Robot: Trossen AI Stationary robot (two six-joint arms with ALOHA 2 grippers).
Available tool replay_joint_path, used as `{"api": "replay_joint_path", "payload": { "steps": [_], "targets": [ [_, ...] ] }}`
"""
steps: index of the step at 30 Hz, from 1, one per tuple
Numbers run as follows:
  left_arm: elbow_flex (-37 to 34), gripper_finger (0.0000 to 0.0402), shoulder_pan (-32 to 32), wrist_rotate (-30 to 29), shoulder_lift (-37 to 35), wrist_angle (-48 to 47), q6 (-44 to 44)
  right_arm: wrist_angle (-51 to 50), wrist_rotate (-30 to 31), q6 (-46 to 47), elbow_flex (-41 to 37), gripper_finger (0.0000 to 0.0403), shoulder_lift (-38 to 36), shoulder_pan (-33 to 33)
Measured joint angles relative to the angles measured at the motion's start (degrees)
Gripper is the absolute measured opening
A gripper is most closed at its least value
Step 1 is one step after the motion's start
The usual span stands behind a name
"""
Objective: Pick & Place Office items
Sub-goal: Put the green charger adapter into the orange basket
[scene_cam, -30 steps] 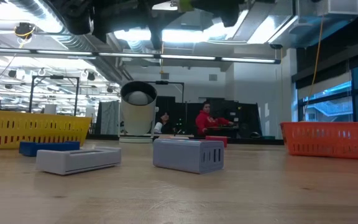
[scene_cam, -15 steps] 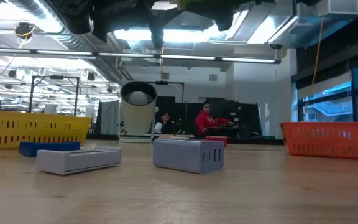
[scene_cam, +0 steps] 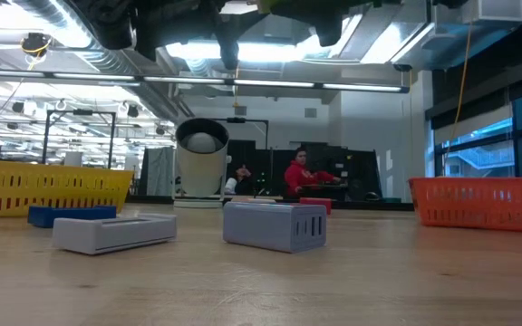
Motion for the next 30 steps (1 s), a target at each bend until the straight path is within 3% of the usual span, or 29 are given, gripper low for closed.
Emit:
{"api": "replay_joint_path", "payload": {
  "steps": [11, 20, 23, 26, 30],
  "targets": [
    [0.0, 0.0203, 0.0, 0.8, 0.0, -0.1, 1.4, -1.5, 4.9, 0.0, 2.9, 0.0142, -0.1, -0.1],
    [0.0, 0.0206, 1.6, 1.0, -1.8, -0.1, 3.6, -7.0, 13.7, 1.0, 5.3, 0.0142, -3.4, 0.0],
    [0.0, 0.0208, 1.9, 3.8, -5.0, -0.2, 7.7, -13.6, 17.5, 10.3, 5.3, 0.0142, -8.3, -0.1],
    [-0.6, 0.0209, 1.8, 8.8, -10.4, -3.7, 13.2, -26.8, 18.3, 24.9, 5.3, 0.0142, -16.0, -0.2],
    [-2.6, 0.0206, 1.9, 5.3, -19.6, -15.9, 21.3, -48.0, 17.0, 46.7, 5.4, 0.0142, -27.3, 0.1]
  ]
}}
